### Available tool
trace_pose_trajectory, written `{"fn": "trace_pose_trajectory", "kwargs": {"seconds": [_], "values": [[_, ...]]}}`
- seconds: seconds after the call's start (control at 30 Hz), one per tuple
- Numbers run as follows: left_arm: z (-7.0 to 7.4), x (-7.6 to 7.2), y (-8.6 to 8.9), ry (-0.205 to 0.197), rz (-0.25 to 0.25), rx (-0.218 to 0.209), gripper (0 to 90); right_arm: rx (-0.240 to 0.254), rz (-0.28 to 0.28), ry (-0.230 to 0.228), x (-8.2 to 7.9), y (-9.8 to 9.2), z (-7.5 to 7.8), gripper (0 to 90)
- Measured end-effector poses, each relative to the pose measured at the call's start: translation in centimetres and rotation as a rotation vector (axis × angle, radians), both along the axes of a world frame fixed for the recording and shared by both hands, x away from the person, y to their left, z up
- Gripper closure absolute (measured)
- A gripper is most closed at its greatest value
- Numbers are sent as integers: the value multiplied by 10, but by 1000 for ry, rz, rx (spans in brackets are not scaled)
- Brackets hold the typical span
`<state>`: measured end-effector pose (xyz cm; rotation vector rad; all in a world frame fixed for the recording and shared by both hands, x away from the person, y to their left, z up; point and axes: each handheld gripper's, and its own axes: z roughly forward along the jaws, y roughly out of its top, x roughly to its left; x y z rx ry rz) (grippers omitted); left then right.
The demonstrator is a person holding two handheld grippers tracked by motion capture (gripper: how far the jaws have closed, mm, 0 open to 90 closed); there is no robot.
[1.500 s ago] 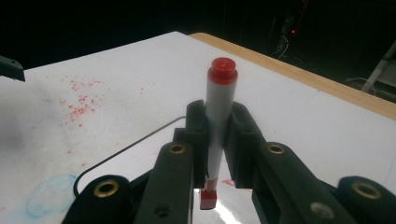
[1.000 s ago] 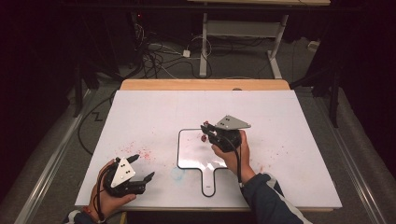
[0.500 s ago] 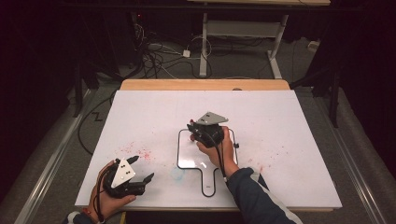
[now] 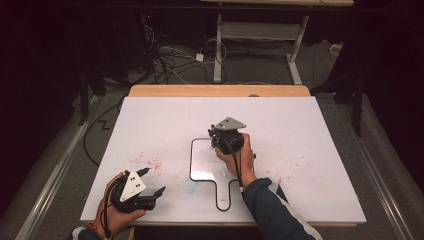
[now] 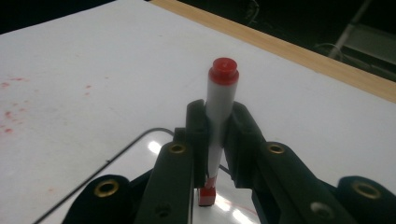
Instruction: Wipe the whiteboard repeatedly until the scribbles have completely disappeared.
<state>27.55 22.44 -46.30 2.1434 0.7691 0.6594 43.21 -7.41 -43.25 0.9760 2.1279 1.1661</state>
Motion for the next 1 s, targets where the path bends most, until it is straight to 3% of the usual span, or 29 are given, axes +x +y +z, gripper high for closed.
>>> {"fn": "trace_pose_trajectory", "kwargs": {"seconds": [0.07,0.1,0.23,0.33,0.43,0.57,0.7,1.0], "values": [[0,1,0,-10,-6,8,207,-6,-24,2,3,-7,1,817],[-1,1,-1,3,-3,4,207,-2,-32,6,3,-9,1,817],[-1,1,-1,4,-6,2,207,-20,-37,-4,2,-6,1,817],[-1,1,-1,-4,-10,9,207,25,0,17,-1,-1,0,817],[-1,1,-2,8,-9,5,207,15,23,8,-2,2,0,817],[-1,1,-1,9,-11,8,207,-22,-16,-10,2,-2,0,817],[0,1,-2,6,-11,4,207,-6,-22,5,4,-2,1,817],[-1,1,-2,11,-13,6,207,39,67,33,-1,21,-1,817]]}}
